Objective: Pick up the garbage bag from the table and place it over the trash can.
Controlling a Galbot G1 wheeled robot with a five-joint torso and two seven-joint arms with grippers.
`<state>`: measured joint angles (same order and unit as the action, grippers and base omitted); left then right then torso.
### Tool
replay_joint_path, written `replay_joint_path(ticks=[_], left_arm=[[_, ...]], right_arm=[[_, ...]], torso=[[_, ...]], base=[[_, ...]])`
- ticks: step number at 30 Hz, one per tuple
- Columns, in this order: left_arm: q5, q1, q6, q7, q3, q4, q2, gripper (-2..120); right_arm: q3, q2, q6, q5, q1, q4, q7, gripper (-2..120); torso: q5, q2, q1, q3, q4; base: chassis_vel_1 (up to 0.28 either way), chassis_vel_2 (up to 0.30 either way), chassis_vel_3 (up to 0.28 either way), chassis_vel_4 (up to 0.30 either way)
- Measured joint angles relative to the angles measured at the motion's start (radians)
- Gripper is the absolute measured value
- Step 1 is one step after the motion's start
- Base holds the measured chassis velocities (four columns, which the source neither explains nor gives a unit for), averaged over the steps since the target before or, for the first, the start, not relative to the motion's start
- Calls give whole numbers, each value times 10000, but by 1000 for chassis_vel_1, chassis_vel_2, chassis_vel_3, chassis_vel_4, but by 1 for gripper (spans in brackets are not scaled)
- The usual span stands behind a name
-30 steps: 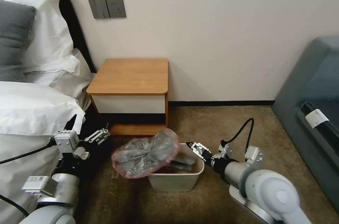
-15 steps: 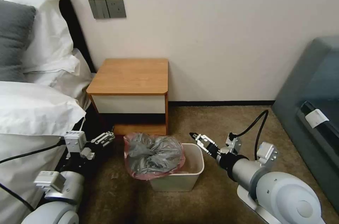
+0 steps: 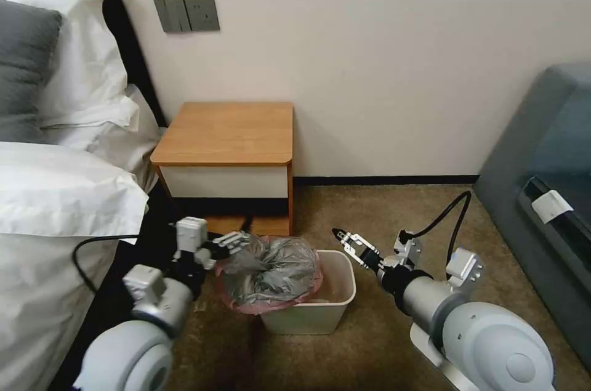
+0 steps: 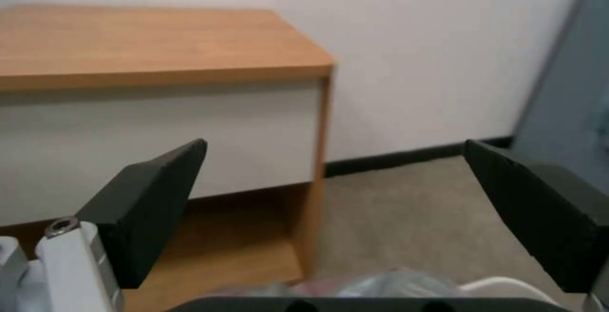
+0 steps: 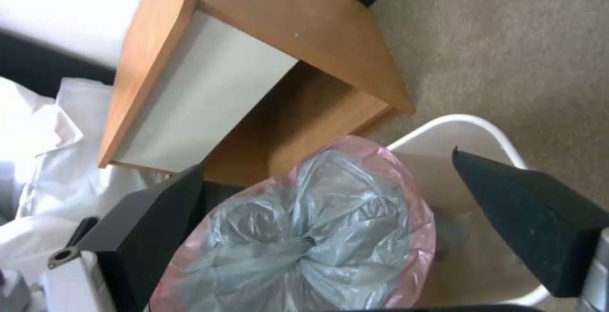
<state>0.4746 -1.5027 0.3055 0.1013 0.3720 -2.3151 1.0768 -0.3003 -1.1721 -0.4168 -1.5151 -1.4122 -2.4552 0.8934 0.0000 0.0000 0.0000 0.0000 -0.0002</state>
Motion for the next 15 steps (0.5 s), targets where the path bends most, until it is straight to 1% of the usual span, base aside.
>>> replay_joint_path(ticks=[2, 3, 5, 6, 8, 10, 13, 14, 15], left_arm=[[-23, 260, 182, 197, -430, 90, -60, 100], [-23, 260, 182, 197, -430, 90, -60, 100], [-152, 293, 562, 490, -639, 112, -96, 100], [-152, 293, 562, 490, -639, 112, -96, 100], [-292, 54, 845, 726, -654, 193, -148, 100], [-301, -6, 885, 776, -650, 202, -160, 100], [-343, -470, 1334, 1021, -597, 173, -208, 100], [-343, -470, 1334, 1021, -597, 173, -208, 100], [-344, -592, 1496, 1130, -578, 167, -209, 100]], right_arm=[[4, -55, 0, 88, -55, 45, -27, 100], [4, -55, 0, 88, -55, 45, -27, 100], [14, -130, 0, 165, -88, 121, -38, 100], [14, -130, 0, 165, -88, 121, -38, 100], [35, -254, 0, 201, -87, 223, -51, 100], [42, -279, 0, 214, -80, 243, -58, 100], [103, -410, 0, 272, -12, 376, -101, 100], [103, -410, 0, 272, -12, 376, -101, 100], [117, -436, -2, 282, 1, 408, -108, 100]], torso=[[0, 0, 0, 0, 0], [0, 0, 0, 0, 0], [0, -1, 0, 0, 0], [0, -1, 0, 0, 0], [1, -2, 0, 0, 2], [0, -1, 0, 0, 3], [0, -1, 0, 0, 3], [0, -1, 0, 0, 3], [1, -1, 0, 0, 3]], base=[[0, 0, 0, 0], [0, 0, 0, 0], [0, 0, 0, 0], [0, 0, 0, 0], [0, 0, 0, 0], [0, 0, 0, 0], [0, 0, 0, 0], [0, 0, 0, 0], [0, 0, 0, 0]])
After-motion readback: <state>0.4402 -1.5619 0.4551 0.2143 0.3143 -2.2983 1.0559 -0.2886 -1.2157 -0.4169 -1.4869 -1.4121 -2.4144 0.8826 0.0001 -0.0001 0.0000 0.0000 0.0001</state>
